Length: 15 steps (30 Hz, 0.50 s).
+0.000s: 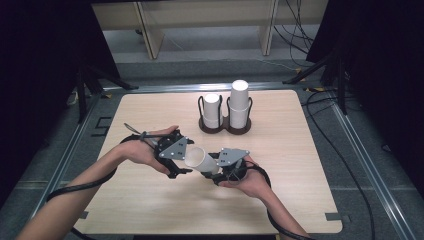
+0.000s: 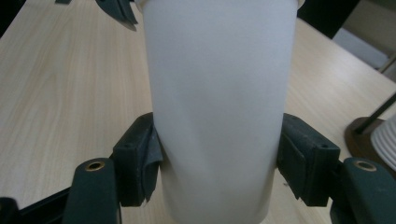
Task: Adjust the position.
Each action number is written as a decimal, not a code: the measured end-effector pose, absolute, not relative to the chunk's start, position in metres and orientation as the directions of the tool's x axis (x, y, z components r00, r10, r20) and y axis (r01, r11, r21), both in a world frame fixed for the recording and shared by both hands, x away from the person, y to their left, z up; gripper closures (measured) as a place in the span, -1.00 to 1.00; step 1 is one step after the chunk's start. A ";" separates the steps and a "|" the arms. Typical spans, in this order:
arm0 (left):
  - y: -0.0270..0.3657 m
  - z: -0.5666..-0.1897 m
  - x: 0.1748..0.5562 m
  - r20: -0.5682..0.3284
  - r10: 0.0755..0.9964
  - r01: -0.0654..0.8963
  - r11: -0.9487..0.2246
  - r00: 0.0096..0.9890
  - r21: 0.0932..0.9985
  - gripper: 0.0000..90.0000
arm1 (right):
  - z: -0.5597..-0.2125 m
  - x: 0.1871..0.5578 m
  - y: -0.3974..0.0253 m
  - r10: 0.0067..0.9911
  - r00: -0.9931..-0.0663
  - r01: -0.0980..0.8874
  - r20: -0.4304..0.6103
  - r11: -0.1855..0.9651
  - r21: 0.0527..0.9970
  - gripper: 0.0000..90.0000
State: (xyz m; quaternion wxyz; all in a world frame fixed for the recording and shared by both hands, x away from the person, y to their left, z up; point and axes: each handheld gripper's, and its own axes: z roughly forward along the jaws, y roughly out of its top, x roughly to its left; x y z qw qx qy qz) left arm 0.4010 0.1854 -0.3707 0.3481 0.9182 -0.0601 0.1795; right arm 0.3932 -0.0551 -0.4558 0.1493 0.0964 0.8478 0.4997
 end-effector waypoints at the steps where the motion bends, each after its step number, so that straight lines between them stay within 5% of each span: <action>1: 0.194 -0.372 0.399 0.354 0.079 -0.199 -0.703 0.932 0.682 -0.69 | -0.457 0.393 -0.060 0.332 -0.928 -0.002 -0.167 0.446 0.895 -0.21; 3: 0.198 -0.373 0.398 0.346 0.108 -0.183 -0.684 0.932 0.706 -0.69 | -0.458 0.392 -0.066 0.364 -0.921 0.016 -0.141 0.397 0.918 -0.21; 8: 0.220 -0.392 0.387 0.265 0.349 -0.072 -0.480 0.899 0.874 -0.69 | -0.463 0.391 -0.080 0.446 -0.894 0.085 -0.045 0.266 0.960 -0.21; 15: 0.233 -0.427 0.369 0.183 0.568 0.007 -0.315 0.802 0.949 -0.69 | -0.466 0.393 -0.095 0.517 -0.856 0.111 0.015 0.156 0.982 -0.22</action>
